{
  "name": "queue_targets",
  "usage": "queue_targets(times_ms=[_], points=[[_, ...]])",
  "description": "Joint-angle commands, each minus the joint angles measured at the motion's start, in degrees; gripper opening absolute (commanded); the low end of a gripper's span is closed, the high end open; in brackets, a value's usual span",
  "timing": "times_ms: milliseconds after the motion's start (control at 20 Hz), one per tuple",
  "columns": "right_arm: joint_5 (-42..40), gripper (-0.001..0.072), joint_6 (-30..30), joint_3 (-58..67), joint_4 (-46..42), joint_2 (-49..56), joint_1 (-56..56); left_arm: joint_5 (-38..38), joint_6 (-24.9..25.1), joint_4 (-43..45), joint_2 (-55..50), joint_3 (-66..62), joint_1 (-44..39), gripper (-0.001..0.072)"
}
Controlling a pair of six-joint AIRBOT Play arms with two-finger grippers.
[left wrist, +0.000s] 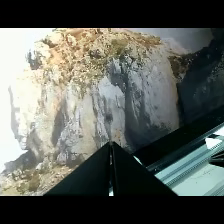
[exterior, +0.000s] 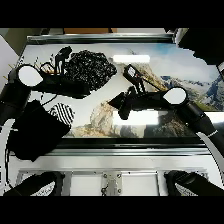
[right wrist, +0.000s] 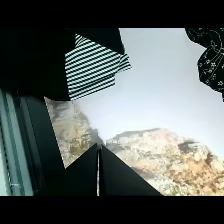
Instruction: Fold the clothes and pants, and hang the long-sleeved shirts on hangers.
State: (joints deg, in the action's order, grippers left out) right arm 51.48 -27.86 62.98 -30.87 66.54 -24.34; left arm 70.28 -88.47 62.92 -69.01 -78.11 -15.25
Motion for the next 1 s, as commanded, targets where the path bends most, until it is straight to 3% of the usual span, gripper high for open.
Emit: queue_targets(times_ms=[0, 500, 550, 600, 700, 800, 950], points=[[0.0, 0.002, 0.0, 0.0, 0.0, 0.0, 0.0, 0.0, 0.0, 0.0, 0.0, 0.0, 0.0, 0.0013], [0.0, 0.002, 0.0, 0.0, 0.0, 0.0, 0.0, -1.7, 1.0, 0.7, 0.0, 0.0, 0.0, 0.0017], [0.0, 0.002, 0.0, 0.0, 0.0, 0.0, 0.0, -1.6, 4.1, 2.5, 0.0, -0.1, 0.4, 0.0325], [0.0, 0.002, 0.0, 0.0, 0.0, 0.0, 0.0, -0.7, 5.1, 5.9, 0.0, -0.6, 0.9, 0.072], [0.0, 0.0021, 0.0, 0.0, 0.0, 0.0, 0.0, 1.7, 2.8, 16.9, 0.0, -0.9, 3.1, 0.0704], [0.0, 0.002, 0.0, 0.0, 0.0, 0.1, 0.0, 4.0, -4.4, 30.0, 0.0, 2.1, 6.4, 0.0704], [0.0, 0.002, 0.0, 0.0, 0.0, 0.1, 0.0, 1.6, -7.6, 37.6, 0.0, 11.1, 13.0, 0.0704]])
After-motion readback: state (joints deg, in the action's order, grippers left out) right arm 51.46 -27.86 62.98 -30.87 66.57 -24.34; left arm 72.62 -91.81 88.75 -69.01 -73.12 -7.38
